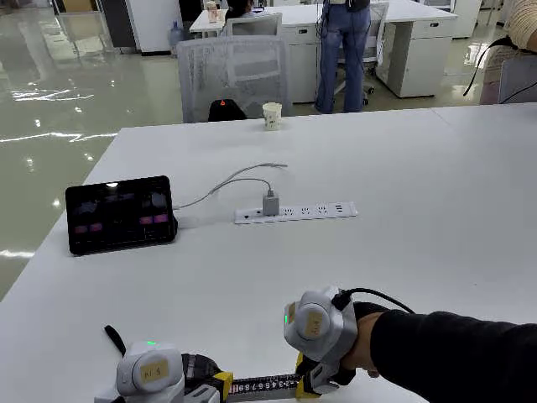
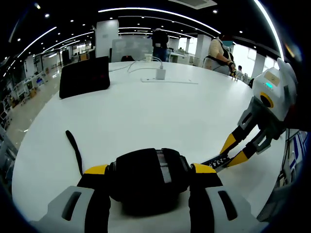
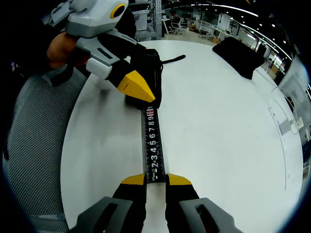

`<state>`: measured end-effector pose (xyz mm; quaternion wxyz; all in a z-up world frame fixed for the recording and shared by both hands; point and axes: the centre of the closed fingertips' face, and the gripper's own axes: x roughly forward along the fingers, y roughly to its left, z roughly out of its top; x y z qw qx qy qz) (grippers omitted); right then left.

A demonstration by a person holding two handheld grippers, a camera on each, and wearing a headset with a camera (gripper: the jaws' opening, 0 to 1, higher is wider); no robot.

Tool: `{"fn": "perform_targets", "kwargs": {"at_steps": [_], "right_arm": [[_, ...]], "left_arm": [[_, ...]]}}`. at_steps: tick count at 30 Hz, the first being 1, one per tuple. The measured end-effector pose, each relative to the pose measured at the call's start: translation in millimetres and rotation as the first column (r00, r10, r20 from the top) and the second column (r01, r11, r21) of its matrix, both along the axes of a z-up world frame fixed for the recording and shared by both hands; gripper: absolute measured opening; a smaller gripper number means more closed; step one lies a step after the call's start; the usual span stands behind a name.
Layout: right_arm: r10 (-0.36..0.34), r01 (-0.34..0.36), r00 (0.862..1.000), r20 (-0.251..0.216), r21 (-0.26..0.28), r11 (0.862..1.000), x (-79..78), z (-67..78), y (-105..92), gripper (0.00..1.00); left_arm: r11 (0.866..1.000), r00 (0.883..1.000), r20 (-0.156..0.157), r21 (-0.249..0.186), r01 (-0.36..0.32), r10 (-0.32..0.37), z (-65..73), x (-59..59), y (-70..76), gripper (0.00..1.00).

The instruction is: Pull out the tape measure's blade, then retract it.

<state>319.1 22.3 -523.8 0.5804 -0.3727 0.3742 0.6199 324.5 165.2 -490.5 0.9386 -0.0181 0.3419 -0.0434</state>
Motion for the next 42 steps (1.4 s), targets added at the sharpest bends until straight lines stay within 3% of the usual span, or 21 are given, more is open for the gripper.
{"fn": "perform_targets", "kwargs": {"at_steps": [19, 29, 42], "right_arm": [[0.006, -0.007, 1.0, 0.01, 0.034, 0.999, -0.4, 0.4, 14.1, 0.11], [-0.016, 0.017, 1.0, -0.022, 0.058, 0.998, -0.8, 1.4, 20.9, 0.11], [-0.011, 0.012, 1.0, -0.021, 0.076, 0.997, -1.3, 1.0, 28.8, 0.11]], "left_arm": [[1.0, 1.0, -0.002, -0.007, -0.002, 0.002, 0.5, -0.1, 1.1, 0.6], [1.0, 1.0, -0.001, -0.014, -0.004, 0.004, 0.2, 0.0, 1.7, 0.6], [1.0, 1.0, -0.003, -0.019, -0.003, 0.003, 0.5, -0.2, 0.9, 0.6]]}}
